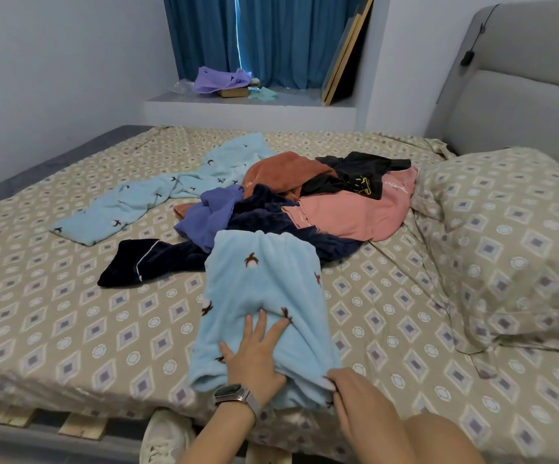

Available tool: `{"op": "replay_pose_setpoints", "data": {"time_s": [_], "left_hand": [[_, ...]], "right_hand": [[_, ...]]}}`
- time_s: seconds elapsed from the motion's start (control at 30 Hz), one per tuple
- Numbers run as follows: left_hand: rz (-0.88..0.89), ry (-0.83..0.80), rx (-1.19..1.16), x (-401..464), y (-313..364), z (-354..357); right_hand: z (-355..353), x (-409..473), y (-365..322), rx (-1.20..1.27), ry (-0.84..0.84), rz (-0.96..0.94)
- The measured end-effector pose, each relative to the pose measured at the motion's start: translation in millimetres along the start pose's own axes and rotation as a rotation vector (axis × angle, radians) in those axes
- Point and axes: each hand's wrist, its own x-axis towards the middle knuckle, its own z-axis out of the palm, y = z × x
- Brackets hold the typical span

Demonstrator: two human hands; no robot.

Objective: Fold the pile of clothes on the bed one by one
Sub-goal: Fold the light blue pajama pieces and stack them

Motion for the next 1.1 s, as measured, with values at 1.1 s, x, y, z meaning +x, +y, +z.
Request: {"op": "replay_pose_setpoints", "data": {"time_s": [1.1], "left_hand": [[0.059, -0.338, -0.161, -38.0, -16.4, -54.1]], "right_hand": [[21.9, 26.6, -24.9, 0.26, 0.176, 0.072]]}}
